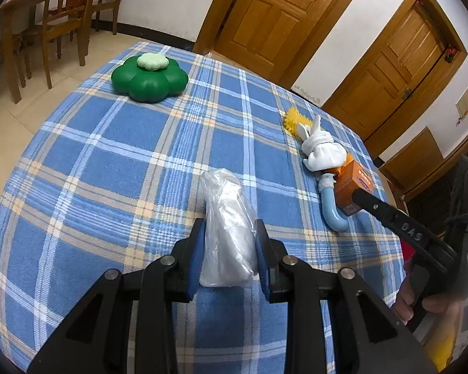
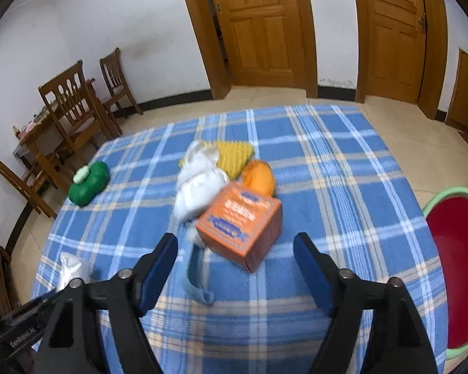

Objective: Collect trash
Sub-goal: 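Grasp the orange printed box with the right tool while the left tool holds the plastic bag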

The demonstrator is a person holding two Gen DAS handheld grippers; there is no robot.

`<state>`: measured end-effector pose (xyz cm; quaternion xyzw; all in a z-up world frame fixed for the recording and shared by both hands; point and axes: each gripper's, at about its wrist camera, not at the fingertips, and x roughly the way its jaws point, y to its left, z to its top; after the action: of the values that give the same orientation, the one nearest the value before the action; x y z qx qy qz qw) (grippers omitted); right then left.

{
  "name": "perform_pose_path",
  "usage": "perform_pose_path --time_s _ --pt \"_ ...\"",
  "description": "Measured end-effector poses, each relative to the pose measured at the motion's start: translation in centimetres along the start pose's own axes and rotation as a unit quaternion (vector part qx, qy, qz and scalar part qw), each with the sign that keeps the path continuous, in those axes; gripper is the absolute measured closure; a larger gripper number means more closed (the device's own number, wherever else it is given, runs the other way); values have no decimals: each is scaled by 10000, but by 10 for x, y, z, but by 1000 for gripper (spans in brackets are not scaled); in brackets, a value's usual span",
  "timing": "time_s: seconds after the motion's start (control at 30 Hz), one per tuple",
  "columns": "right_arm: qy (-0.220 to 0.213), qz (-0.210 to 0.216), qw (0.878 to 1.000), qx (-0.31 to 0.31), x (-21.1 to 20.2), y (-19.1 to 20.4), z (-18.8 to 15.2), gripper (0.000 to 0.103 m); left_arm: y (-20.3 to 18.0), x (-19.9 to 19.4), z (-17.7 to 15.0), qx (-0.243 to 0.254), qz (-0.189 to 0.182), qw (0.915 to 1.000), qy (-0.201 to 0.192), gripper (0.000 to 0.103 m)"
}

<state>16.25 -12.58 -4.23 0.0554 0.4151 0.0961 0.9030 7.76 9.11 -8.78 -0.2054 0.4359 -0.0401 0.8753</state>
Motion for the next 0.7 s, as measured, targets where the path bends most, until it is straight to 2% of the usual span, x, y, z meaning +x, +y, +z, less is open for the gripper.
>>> perform_pose_path --time_s 0.07,0.27,0.33,0.4,0.7 --pt "-18 -19 10000 -78 1 5 4 21 0 -1 0 -5 -1 10000 -22 73" --pt "42 -82 9998 -186 17 19 7 20 5 -2 2 -63 27 10000 -50 73" --pt "20 -164 9997 -173 20 20 7 25 8 -1 2 -90 31 9999 -47 73" --pt "8 -240 9996 -151 22 19 8 45 9 -1 3 -102 47 9999 -43 73" --pt "-12 -185 9998 69 11 6 8 47 9 0 3 -110 60 9999 -37 73"
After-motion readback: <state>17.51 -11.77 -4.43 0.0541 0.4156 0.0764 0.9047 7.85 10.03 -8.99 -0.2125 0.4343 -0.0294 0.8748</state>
